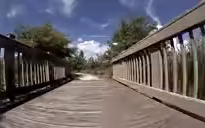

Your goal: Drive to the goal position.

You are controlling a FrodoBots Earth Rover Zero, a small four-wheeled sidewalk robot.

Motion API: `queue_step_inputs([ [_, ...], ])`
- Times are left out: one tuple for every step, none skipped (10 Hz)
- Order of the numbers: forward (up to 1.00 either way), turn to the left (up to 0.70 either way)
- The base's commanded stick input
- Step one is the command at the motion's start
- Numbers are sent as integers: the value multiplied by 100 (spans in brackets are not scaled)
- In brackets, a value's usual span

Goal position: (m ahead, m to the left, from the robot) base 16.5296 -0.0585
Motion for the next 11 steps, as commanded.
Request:
queue_step_inputs([
  [84,0],
  [84,0],
  [84,0],
  [84,0],
  [84,0],
  [84,0],
  [84,0],
  [84,0],
  [84,0],
  [84,0],
  [84,0],
])
